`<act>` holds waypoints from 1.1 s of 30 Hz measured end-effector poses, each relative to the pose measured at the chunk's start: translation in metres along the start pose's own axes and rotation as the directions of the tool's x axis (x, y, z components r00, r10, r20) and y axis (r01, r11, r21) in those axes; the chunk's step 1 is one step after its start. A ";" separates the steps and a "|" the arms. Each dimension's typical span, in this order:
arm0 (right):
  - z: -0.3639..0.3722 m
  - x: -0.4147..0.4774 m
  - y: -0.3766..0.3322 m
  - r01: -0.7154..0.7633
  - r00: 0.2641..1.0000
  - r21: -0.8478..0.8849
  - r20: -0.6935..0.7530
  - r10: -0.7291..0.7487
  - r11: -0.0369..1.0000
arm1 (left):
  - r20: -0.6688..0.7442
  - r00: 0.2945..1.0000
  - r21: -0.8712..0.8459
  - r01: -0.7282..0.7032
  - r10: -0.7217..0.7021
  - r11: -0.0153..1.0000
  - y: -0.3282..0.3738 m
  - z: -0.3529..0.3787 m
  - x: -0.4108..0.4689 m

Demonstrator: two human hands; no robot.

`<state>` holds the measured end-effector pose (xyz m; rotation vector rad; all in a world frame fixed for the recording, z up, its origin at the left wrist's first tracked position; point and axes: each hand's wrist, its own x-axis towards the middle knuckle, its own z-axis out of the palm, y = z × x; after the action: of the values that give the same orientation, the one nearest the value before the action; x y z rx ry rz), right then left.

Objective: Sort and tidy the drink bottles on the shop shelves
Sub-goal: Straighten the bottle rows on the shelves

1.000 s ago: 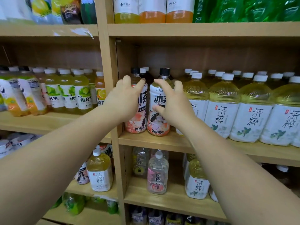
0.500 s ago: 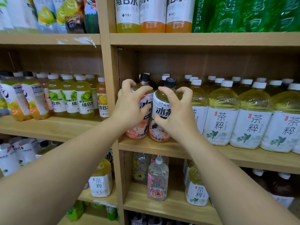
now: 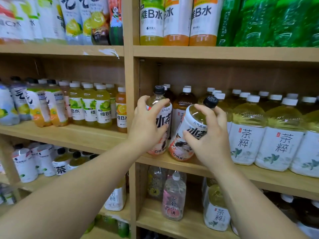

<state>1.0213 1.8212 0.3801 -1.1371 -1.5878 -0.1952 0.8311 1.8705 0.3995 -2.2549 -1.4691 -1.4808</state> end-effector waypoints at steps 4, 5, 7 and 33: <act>-0.004 -0.002 -0.015 0.045 0.989 0.005 -0.141 -0.044 0.999 | -0.132 0.990 -0.114 -0.061 0.045 0.992 -0.008 -0.033 -0.025; -0.004 -0.002 -0.022 0.049 0.984 0.009 -0.170 -0.047 0.999 | -0.160 0.986 -0.128 -0.074 0.053 0.989 -0.012 -0.045 -0.029; -0.002 -0.002 -0.039 0.062 0.978 0.014 -0.198 -0.058 0.998 | -0.199 0.978 -0.165 -0.101 0.067 0.981 -0.023 -0.070 -0.036; 0.244 0.060 -0.184 0.006 1.000 -0.049 -0.027 -0.008 0.999 | -0.030 0.998 0.009 0.056 -0.056 0.998 -0.285 -0.169 0.031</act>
<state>0.7267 1.9161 0.4183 -1.1623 -1.5709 -0.2544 0.5103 1.9591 0.3962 -2.1940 -1.5398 -1.5119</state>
